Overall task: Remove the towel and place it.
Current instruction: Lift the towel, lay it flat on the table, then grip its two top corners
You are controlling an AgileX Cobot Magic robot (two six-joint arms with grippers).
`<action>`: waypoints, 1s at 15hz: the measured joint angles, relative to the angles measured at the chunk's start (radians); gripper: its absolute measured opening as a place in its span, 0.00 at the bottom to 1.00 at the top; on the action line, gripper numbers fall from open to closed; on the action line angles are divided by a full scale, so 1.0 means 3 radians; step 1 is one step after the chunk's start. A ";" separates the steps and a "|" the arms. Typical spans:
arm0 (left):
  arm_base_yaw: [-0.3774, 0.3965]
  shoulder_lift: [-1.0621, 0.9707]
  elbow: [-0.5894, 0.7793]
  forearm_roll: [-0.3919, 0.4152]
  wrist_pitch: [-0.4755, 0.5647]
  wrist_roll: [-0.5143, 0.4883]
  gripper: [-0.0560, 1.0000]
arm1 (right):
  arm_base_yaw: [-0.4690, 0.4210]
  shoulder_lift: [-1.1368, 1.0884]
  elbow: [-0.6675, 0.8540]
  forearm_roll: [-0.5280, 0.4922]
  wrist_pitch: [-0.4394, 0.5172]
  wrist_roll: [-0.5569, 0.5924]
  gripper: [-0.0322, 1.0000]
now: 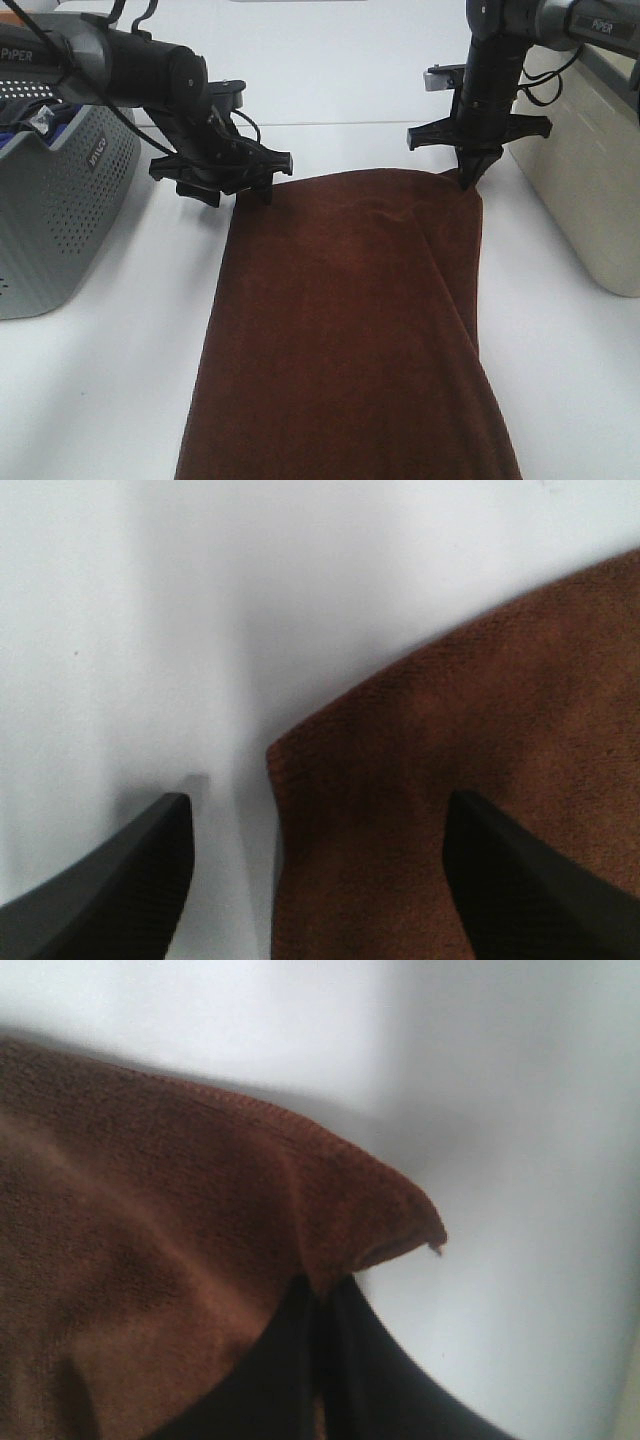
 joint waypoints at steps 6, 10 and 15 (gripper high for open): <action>0.0000 0.0150 -0.0063 -0.0037 -0.0233 0.0033 0.66 | 0.0000 0.0000 0.0000 0.0000 -0.0003 -0.0003 0.03; 0.0000 0.0190 -0.0097 -0.0053 -0.0483 0.0060 0.57 | 0.0000 0.0000 0.0000 0.0000 -0.0003 -0.0010 0.03; 0.0000 0.0197 -0.0097 -0.0057 -0.0570 0.0060 0.27 | 0.0000 0.0000 0.0000 0.0003 -0.0003 -0.0013 0.03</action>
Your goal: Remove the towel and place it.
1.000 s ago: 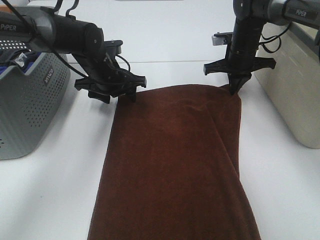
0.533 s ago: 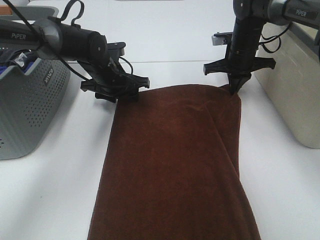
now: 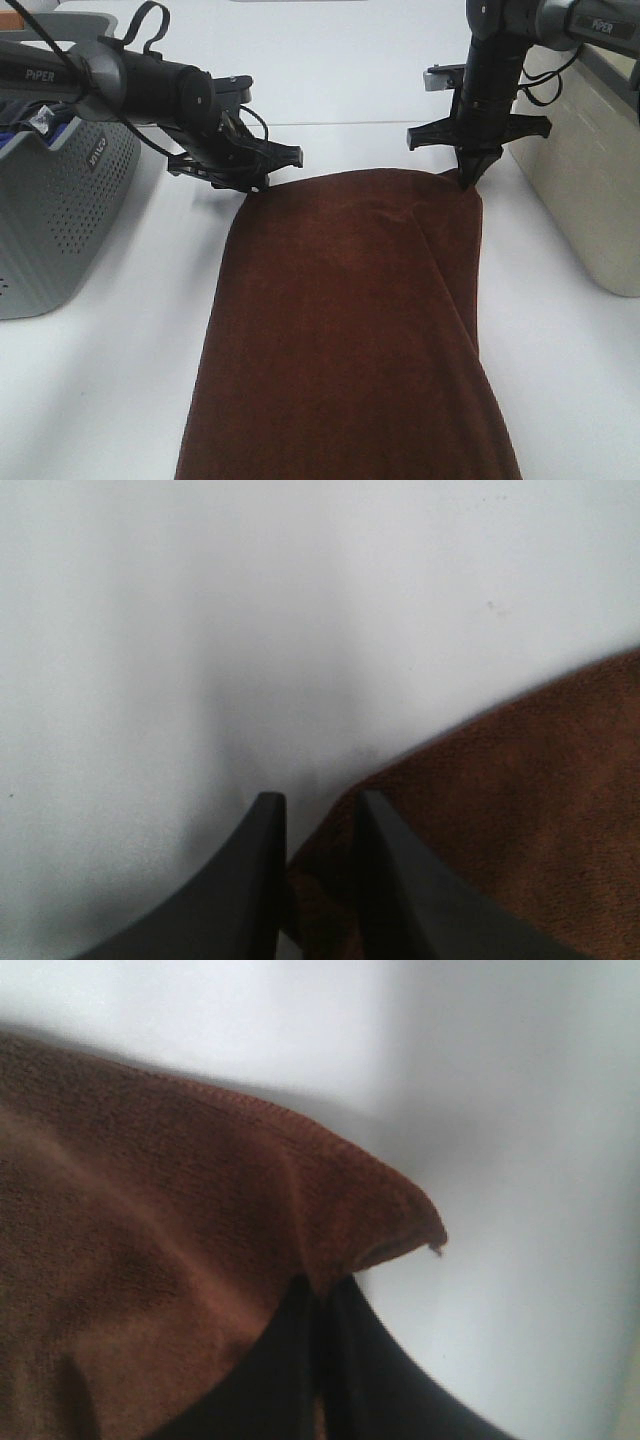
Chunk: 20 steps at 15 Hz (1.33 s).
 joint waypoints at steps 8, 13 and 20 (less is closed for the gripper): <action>0.0007 0.0000 -0.0470 0.0063 0.0137 0.0413 0.05 | 0.0000 0.0000 0.0000 0.0000 0.0000 -0.0007 0.03; 0.0097 0.0000 -0.0543 0.0153 0.0733 0.0080 0.26 | 0.0000 0.0000 0.0000 0.0000 0.0000 -0.0007 0.03; 0.0177 0.0073 -0.0557 0.0057 0.0887 0.0010 0.55 | 0.0000 0.0000 0.0000 0.0010 0.0003 -0.0007 0.03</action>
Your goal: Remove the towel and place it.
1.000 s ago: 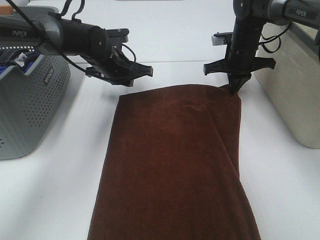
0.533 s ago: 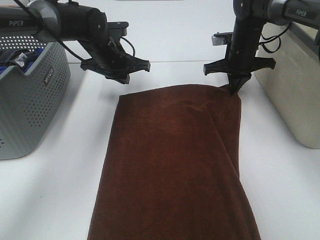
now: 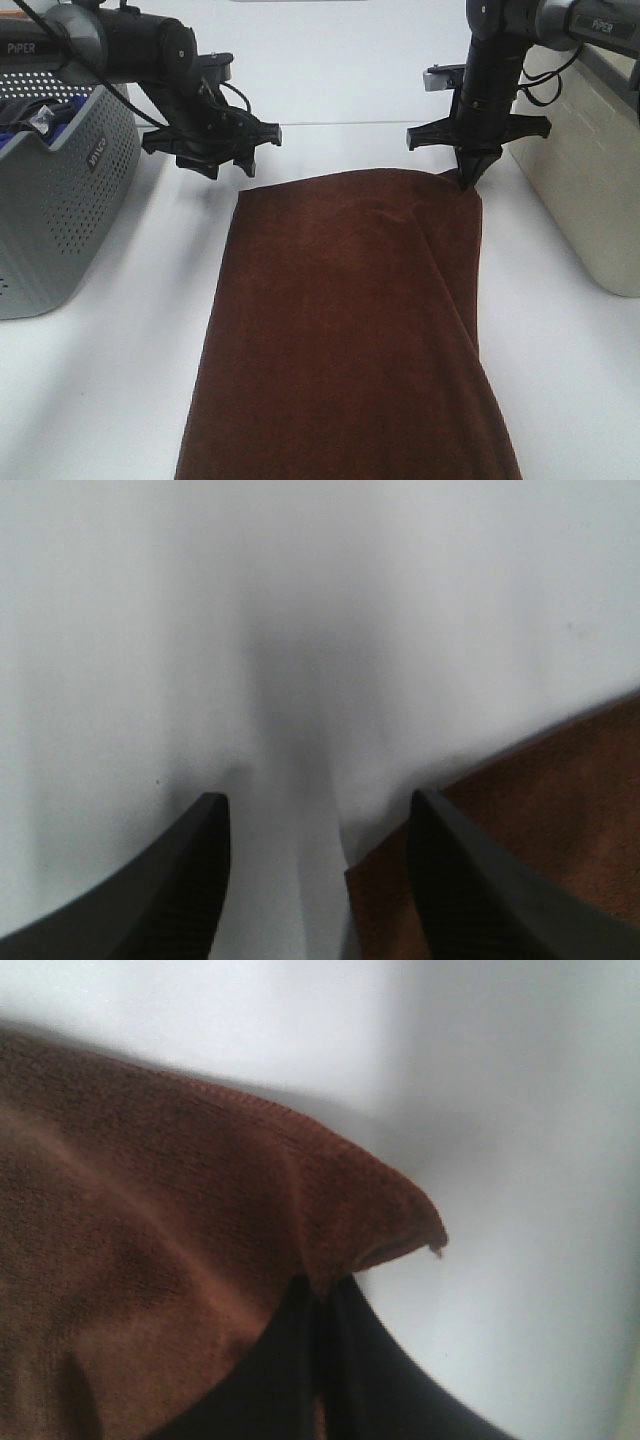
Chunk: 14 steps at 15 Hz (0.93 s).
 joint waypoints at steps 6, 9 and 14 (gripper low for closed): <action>0.0000 0.0130 -0.0007 -0.0397 0.0067 0.0223 0.55 | 0.0000 0.0000 0.0000 0.0000 0.0003 0.0000 0.03; 0.0000 0.0130 -0.0007 -0.0447 0.0053 0.0297 0.55 | 0.0000 0.0000 0.0000 0.0000 0.0003 0.0000 0.03; -0.0003 0.0110 -0.0080 -0.0510 -0.0010 0.0323 0.55 | 0.0000 0.0000 0.0000 0.0000 0.0000 0.0000 0.03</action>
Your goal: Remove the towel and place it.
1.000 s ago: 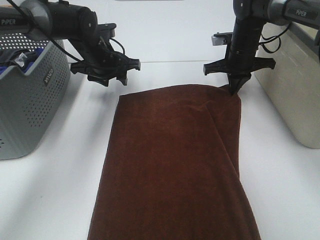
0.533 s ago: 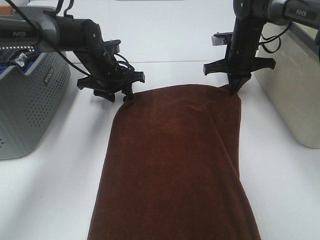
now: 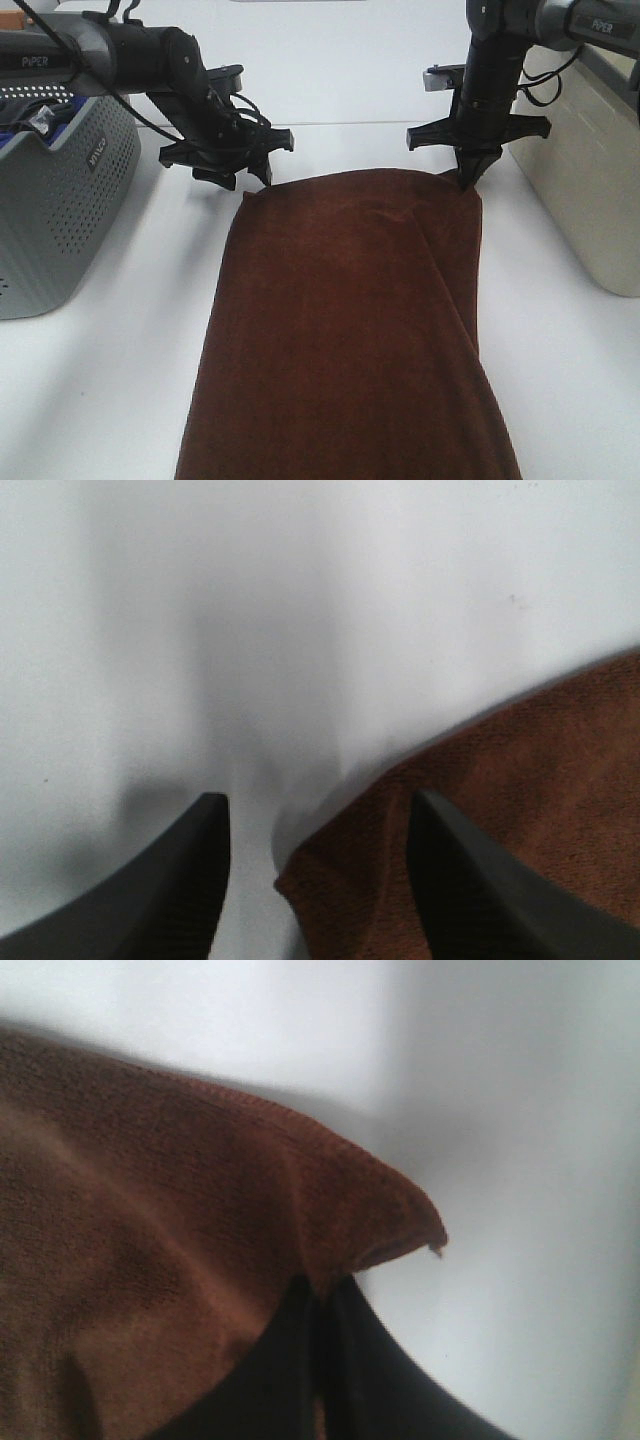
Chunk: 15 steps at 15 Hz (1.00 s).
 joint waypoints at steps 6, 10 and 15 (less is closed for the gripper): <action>0.0000 -0.0003 0.0000 -0.0117 0.0050 0.0027 0.54 | 0.0000 0.0000 0.0000 0.0000 0.0000 0.0000 0.03; 0.0000 0.0020 0.0000 -0.0230 0.0053 0.0027 0.50 | 0.0000 0.0000 0.0000 0.0000 0.0000 0.0000 0.03; 0.0000 0.0053 0.0000 -0.0290 0.0050 0.0027 0.46 | 0.0000 0.0000 0.0000 0.0000 -0.0003 0.0000 0.03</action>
